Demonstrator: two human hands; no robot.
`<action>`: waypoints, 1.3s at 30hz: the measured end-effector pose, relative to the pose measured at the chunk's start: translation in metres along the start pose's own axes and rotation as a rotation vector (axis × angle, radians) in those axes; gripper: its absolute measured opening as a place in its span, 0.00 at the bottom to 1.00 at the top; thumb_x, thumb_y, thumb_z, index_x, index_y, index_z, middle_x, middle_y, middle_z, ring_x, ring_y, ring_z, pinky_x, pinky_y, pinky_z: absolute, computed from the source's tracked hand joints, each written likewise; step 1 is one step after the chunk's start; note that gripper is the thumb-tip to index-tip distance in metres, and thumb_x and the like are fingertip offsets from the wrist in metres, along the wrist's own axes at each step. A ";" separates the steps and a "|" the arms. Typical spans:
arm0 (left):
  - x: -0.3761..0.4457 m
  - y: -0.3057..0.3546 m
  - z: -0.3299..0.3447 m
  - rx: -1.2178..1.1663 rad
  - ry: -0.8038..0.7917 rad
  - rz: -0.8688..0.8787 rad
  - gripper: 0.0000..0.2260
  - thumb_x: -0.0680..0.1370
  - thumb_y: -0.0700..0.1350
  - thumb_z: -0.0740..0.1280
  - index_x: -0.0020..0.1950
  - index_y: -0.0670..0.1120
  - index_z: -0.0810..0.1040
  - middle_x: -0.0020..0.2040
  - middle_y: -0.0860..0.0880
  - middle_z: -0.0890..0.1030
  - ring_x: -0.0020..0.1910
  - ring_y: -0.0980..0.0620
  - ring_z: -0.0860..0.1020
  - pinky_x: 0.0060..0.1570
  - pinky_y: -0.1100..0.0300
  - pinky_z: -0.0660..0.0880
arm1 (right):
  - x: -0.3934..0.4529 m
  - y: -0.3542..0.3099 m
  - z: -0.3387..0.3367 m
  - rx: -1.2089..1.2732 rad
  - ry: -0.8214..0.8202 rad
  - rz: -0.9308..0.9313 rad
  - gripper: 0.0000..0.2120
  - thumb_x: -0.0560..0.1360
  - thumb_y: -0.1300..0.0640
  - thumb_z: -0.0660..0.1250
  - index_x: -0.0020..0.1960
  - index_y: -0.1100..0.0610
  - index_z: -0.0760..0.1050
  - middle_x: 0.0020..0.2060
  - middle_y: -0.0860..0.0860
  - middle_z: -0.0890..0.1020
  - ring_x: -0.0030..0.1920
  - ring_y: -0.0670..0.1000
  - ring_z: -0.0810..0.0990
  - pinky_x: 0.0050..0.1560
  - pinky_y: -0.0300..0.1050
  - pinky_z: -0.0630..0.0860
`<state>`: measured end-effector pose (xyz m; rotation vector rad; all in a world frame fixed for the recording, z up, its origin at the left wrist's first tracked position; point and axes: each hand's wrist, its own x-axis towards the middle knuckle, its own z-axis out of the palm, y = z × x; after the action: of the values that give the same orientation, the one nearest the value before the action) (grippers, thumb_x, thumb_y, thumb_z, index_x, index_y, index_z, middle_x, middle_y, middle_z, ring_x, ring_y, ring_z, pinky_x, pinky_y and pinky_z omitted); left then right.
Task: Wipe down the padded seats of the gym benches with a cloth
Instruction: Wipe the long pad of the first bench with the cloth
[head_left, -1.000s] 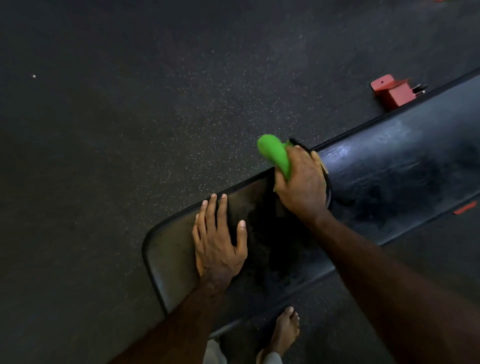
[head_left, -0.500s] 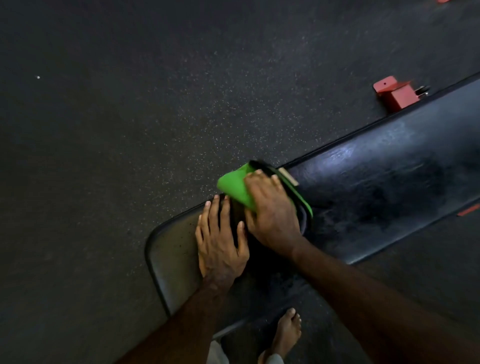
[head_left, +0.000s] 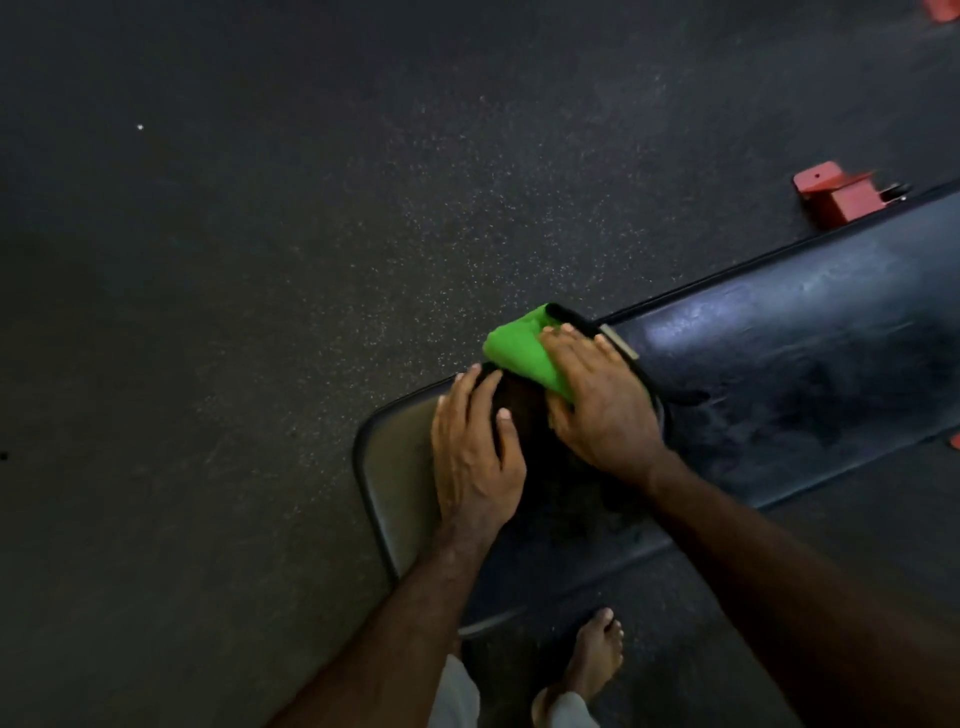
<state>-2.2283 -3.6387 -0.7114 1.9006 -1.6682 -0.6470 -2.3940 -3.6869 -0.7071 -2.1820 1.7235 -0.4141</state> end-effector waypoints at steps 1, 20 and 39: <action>-0.001 -0.007 -0.008 0.021 0.024 -0.034 0.19 0.83 0.47 0.62 0.73 0.46 0.74 0.75 0.48 0.72 0.75 0.49 0.68 0.78 0.48 0.60 | 0.002 0.000 0.000 0.003 0.058 0.092 0.31 0.74 0.53 0.63 0.77 0.60 0.69 0.74 0.56 0.74 0.77 0.54 0.69 0.80 0.55 0.60; -0.012 -0.105 -0.058 -0.272 0.104 -0.305 0.21 0.85 0.52 0.54 0.75 0.47 0.73 0.70 0.51 0.76 0.67 0.60 0.72 0.67 0.67 0.66 | 0.000 -0.084 0.040 -0.007 -0.124 -0.158 0.31 0.76 0.52 0.62 0.78 0.57 0.67 0.76 0.54 0.72 0.78 0.53 0.67 0.80 0.55 0.60; -0.011 -0.109 -0.053 -0.355 0.173 -0.355 0.23 0.84 0.52 0.52 0.66 0.38 0.77 0.57 0.51 0.77 0.54 0.64 0.71 0.58 0.62 0.71 | -0.015 -0.142 0.062 0.057 -0.118 -0.132 0.30 0.76 0.55 0.63 0.78 0.58 0.67 0.76 0.54 0.71 0.79 0.53 0.64 0.80 0.56 0.58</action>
<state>-2.1142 -3.6129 -0.7442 1.9349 -1.0364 -0.8267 -2.2467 -3.6370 -0.7026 -2.2392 1.4945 -0.3538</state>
